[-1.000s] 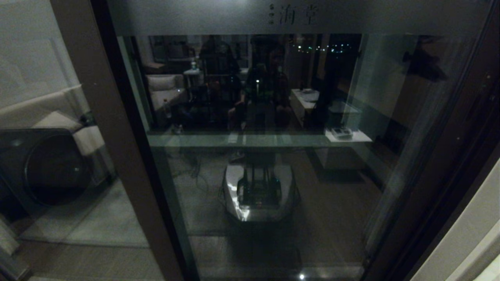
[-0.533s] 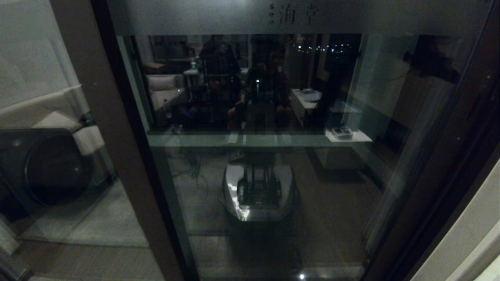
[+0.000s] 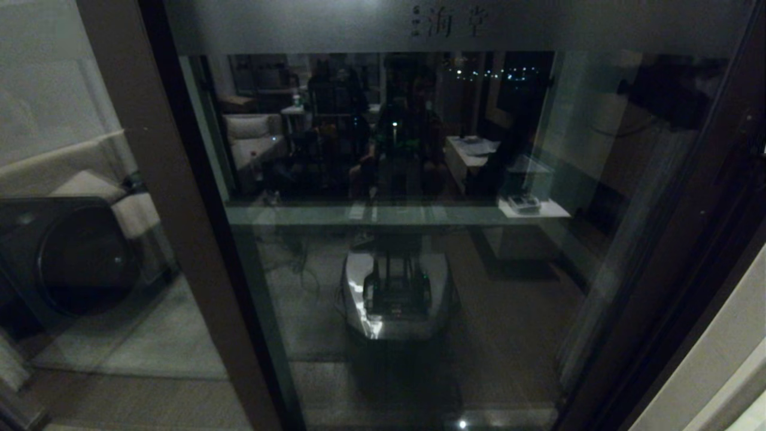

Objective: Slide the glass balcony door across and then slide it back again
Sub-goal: Open the slid door

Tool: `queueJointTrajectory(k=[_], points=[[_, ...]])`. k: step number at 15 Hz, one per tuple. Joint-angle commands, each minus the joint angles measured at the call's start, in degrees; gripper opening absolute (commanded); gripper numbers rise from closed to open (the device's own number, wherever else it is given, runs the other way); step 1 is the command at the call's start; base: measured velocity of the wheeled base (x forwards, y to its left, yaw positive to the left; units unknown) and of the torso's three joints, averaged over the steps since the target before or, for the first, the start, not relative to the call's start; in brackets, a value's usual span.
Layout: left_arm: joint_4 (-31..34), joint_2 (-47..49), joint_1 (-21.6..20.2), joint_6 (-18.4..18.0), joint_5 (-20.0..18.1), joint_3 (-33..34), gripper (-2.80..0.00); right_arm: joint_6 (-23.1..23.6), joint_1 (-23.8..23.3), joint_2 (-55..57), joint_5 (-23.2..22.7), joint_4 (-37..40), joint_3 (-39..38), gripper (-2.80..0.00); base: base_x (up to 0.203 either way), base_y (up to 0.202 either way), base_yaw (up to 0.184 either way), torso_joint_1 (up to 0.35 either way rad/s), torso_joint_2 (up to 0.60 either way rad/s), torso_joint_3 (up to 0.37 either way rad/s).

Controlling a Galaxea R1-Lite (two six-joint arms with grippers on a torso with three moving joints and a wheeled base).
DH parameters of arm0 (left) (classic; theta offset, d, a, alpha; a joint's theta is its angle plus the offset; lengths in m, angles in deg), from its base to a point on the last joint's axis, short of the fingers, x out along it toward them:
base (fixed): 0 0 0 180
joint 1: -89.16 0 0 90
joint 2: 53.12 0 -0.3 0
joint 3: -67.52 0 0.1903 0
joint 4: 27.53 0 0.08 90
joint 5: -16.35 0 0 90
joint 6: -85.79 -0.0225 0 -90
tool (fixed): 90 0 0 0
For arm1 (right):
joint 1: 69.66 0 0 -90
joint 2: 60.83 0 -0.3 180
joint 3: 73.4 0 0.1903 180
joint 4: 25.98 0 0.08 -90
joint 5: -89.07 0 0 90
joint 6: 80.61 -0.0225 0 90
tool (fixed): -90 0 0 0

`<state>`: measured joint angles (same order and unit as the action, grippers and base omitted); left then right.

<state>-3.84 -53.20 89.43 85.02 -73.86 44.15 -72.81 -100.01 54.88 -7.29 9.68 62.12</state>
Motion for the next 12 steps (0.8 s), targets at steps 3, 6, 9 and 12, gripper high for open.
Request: queueJointTrajectory(k=[3,6,9,12], points=[[0.02,-0.01,0.0,-0.02,-0.06,0.0,-2.8,0.05,0.73,2.78,0.03,-1.74,0.08,-2.8,0.0,0.0,0.0,0.0,0.0,0.0],[0.02,-0.01,0.0,-0.02,-0.06,0.0,-2.8,-0.07,1.09,3.65,-0.23,-3.33,0.08,-2.8,0.0,0.0,0.0,0.0,0.0,0.0],[0.02,-0.01,0.0,-0.02,-0.06,0.0,-2.8,-1.26,1.69,3.65,-2.41,-3.42,0.08,-2.8,0.0,0.0,0.0,0.0,0.0,0.0],[0.02,-0.01,0.0,-0.02,-0.06,0.0,-2.8,-2.52,1.84,3.56,-5.16,-3.42,0.08,-2.8,0.0,0.0,0.0,0.0,0.0,0.0]])
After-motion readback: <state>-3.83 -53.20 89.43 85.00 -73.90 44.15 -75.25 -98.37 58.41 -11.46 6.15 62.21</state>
